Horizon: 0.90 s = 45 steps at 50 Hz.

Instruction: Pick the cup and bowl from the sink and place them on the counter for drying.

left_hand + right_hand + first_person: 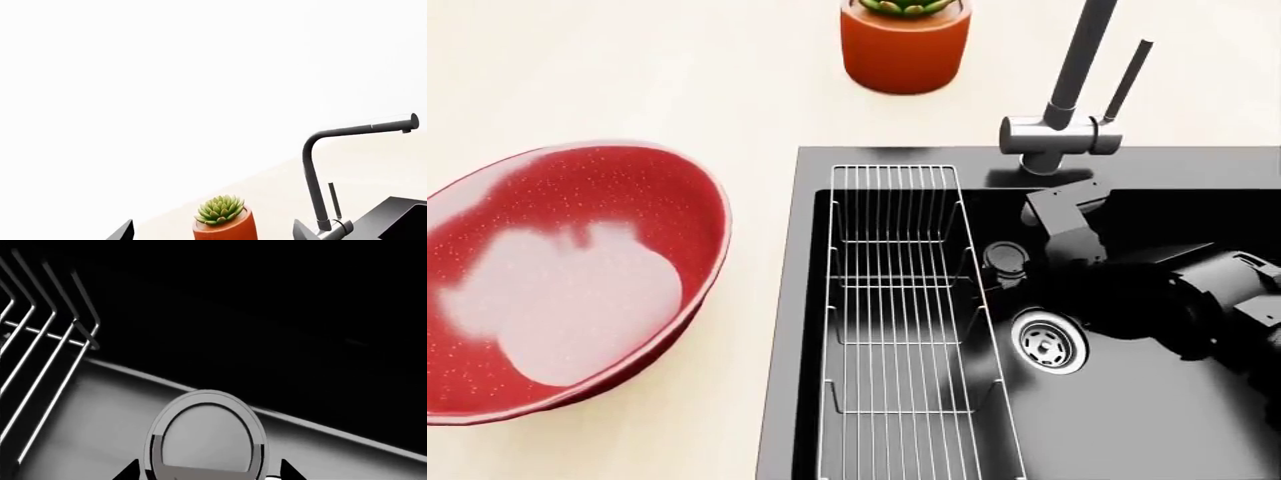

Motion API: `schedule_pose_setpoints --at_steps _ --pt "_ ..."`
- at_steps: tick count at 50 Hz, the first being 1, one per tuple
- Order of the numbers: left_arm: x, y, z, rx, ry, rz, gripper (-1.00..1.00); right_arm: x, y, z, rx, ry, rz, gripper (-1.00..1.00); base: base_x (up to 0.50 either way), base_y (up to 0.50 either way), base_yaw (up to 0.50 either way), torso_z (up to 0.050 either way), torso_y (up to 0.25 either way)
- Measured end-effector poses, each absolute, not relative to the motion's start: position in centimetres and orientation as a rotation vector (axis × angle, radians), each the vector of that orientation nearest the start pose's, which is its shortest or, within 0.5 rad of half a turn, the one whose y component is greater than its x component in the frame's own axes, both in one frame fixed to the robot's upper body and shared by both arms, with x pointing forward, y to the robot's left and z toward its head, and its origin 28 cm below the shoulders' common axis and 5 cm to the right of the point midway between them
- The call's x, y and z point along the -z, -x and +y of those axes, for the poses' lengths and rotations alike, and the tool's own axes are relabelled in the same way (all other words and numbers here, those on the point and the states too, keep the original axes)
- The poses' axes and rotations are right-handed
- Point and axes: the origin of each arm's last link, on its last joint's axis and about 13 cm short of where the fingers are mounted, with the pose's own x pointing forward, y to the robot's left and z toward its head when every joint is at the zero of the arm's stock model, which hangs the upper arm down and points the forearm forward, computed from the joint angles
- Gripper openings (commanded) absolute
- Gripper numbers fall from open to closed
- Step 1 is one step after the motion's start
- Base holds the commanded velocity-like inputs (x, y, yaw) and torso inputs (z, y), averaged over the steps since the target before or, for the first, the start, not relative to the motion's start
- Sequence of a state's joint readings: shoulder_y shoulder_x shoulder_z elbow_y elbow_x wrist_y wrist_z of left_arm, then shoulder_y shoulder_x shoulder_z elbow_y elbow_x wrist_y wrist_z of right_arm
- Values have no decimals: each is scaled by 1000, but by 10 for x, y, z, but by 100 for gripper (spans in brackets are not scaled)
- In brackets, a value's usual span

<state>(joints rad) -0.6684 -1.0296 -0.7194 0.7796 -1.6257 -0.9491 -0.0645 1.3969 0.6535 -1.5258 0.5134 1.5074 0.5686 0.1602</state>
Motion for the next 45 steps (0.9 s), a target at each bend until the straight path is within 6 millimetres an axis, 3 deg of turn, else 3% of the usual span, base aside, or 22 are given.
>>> schedule_pose_setpoints --at_steps 3,4,26,45 --pt "-338 -130 327 504 -198 -573 100 -169 -352 -177 -240 170 672 100 0 0 0 0 -3" --pt "-338 -130 327 504 -198 -573 100 -169 -352 -177 -239 170 673 -100 0 0 0 0 0" --pt "-336 -129 329 496 -199 -570 100 -166 -351 -176 -234 203 653 -100 0 1 1 0 -1" --pt "-335 -129 329 493 -199 -574 100 -178 -328 -183 -319 209 627 -100 0 0 1 0 0"
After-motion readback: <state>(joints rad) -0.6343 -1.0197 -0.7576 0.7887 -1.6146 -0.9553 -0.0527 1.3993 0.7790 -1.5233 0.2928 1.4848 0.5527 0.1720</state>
